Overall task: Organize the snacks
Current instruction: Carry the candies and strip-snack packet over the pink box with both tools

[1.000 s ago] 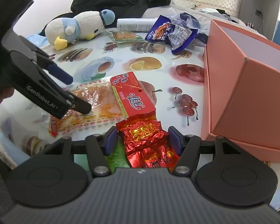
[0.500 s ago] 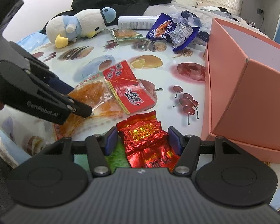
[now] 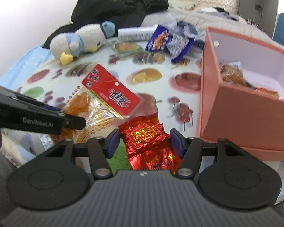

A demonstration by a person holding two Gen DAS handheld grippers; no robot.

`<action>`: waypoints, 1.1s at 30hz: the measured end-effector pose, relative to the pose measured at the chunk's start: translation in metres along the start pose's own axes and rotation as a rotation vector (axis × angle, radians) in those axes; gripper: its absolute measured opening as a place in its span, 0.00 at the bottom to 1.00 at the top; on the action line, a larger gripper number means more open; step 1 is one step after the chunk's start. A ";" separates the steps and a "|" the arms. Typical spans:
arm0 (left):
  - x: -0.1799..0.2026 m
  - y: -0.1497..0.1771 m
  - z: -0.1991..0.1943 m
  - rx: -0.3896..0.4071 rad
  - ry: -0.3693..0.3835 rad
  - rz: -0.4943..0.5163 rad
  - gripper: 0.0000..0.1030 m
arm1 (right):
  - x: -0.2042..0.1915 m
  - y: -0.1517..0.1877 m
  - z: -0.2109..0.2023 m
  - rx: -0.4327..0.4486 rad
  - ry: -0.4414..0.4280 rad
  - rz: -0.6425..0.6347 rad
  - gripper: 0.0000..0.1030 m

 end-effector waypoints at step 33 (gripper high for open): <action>0.176 -0.053 -0.080 0.181 0.185 0.052 0.29 | 0.123 -0.040 -0.190 0.206 0.246 0.226 0.59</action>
Point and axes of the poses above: each gripper's, at about its wrist camera, not at the fingertips, and z roughly the way its jaws point, x to its right, y to its underside, the point moved 8 cm from there along z, roughly the way its jaws point, and after that the axes turned 1 degree about y, right-handed, at the moved point
